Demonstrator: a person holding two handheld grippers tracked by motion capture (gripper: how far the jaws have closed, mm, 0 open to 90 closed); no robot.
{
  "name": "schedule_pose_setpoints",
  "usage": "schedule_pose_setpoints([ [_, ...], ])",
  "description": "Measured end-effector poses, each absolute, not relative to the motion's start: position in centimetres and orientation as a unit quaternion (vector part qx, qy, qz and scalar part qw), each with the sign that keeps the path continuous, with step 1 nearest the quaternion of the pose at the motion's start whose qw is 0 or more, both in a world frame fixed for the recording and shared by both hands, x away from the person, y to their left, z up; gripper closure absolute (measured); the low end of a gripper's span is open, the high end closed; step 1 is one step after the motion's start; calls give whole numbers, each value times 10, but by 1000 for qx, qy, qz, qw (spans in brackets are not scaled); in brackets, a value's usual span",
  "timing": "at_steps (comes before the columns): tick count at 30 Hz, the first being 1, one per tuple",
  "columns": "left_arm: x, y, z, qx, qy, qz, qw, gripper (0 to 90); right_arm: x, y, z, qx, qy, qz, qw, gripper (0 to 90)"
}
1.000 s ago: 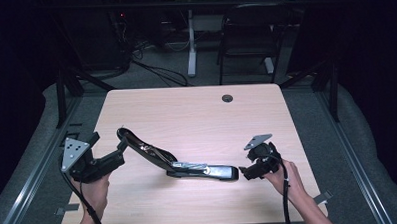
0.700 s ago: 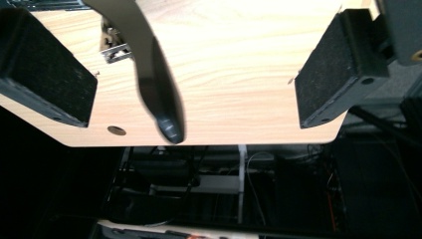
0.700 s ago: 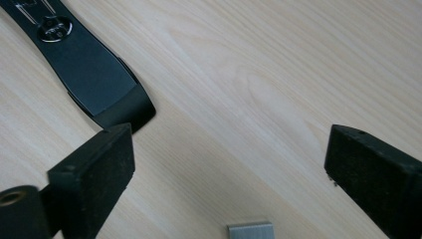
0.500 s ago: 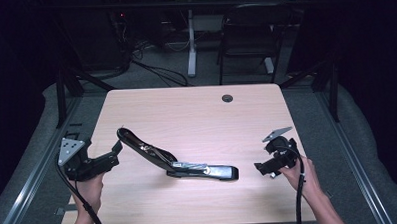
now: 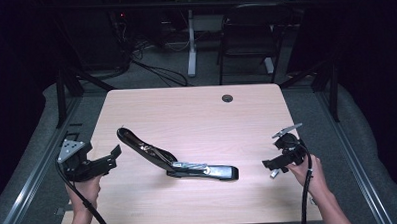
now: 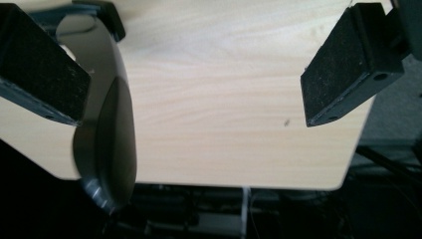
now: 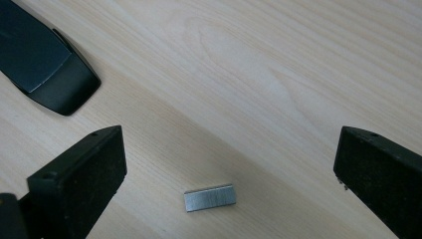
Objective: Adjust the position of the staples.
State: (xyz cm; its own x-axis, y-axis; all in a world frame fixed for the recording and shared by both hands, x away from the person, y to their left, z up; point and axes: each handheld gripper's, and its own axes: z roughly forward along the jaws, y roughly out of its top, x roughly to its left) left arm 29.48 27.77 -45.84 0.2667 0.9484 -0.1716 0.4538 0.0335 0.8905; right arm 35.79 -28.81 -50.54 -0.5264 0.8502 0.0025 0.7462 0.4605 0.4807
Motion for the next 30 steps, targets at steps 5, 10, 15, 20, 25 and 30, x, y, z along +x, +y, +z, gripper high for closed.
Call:
schedule_pose_setpoints([
  [5, 308, 283, -474, 666, 556, 221, 445, 0, 362, -296, -511, 492, 837, 220, 94, 0],
  [10, 312, 288, -478, 665, 563, 209, 445, 0, 367, -298, -518, 485, 851, 189, 69, 74],
  [15, 315, 289, -480, 670, 560, 199, 445, 0, 370, -298, -529, 466, 868, 164, 43, 192],
  [20, 318, 287, -480, 670, 560, 204, 443, 0, 370, -296, -532, 453, 879, 147, 34, 335],
  [25, 325, 286, -487, 683, 560, 185, 431, 0, 369, -292, -536, 448, 885, 124, 23, 436],
  [30, 324, 287, -487, 675, 564, 191, 435, 2, 373, -291, -536, 428, 898, 100, 5, 480],
])
